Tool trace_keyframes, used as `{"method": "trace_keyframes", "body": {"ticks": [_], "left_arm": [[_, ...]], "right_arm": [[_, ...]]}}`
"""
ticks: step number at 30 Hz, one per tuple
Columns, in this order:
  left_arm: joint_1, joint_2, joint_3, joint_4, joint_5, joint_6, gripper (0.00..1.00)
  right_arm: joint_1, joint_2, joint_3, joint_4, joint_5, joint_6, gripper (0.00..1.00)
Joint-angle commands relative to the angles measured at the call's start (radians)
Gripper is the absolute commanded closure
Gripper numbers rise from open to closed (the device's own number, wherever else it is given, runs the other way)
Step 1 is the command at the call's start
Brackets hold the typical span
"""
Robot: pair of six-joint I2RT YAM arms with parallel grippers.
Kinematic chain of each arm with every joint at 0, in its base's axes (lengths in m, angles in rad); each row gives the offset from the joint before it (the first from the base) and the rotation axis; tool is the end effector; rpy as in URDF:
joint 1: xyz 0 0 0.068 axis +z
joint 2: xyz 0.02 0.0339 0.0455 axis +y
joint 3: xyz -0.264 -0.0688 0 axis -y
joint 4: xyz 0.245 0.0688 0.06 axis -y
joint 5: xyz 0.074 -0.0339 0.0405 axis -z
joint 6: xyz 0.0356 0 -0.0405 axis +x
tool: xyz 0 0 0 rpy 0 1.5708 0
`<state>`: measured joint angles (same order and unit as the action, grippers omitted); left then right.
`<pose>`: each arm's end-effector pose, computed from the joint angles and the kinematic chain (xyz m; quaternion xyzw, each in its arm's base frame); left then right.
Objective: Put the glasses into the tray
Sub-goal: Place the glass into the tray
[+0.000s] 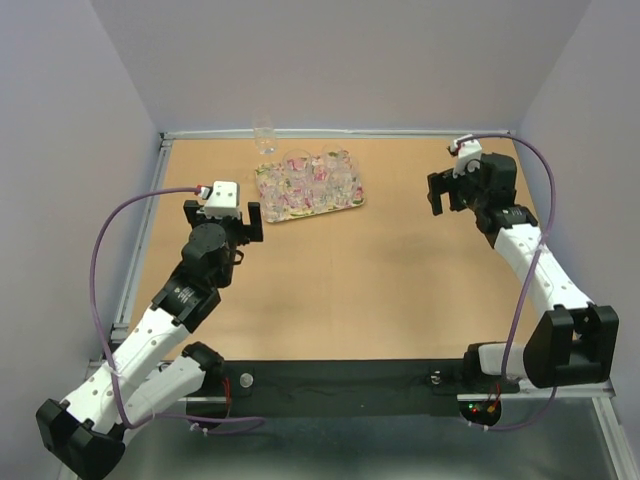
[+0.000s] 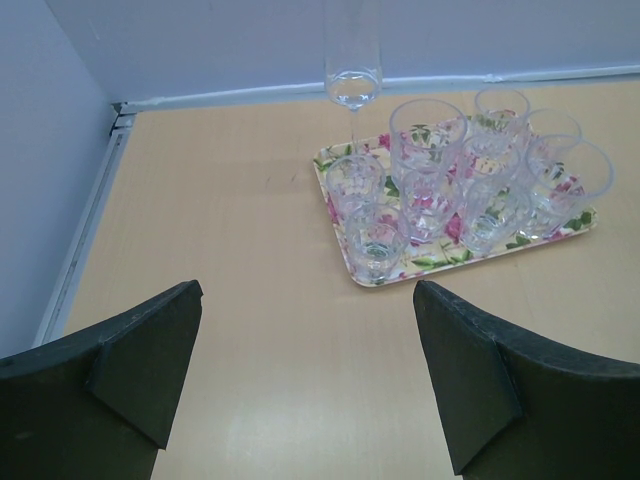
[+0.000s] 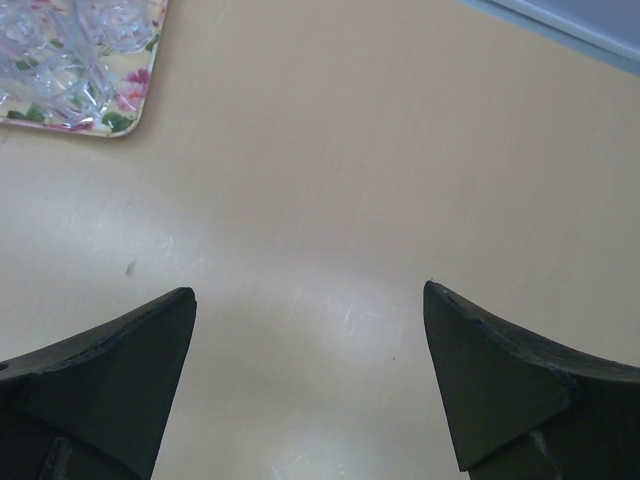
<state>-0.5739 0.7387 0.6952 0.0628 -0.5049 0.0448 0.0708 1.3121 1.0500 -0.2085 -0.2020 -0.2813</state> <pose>0.1583 -0.0818 0.3426 0.0366 0.7002 -0.0119 0.7130 0.3004 0.0285 0.3138 -0.2004 0.8258 0.0308 0.5263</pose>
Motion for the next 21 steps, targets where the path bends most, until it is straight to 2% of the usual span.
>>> {"method": "trace_keyframes", "body": {"ticks": [1, 6, 21], "left_arm": [[0.006, -0.001, -0.01, 0.046, -0.017, 0.007, 0.01], [0.005, 0.004, -0.011, 0.046, -0.017, 0.009, 0.01], [0.006, 0.014, -0.011, 0.046, -0.024, 0.009, 0.01]], "right_arm": [[-0.035, -0.074, -0.074, 0.119, 0.055, 0.079, 0.0], [-0.092, -0.106, -0.117, 0.156, 0.154, 0.149, 0.0], [-0.155, -0.157, -0.137, 0.173, 0.133, 0.244, 0.0]]}}
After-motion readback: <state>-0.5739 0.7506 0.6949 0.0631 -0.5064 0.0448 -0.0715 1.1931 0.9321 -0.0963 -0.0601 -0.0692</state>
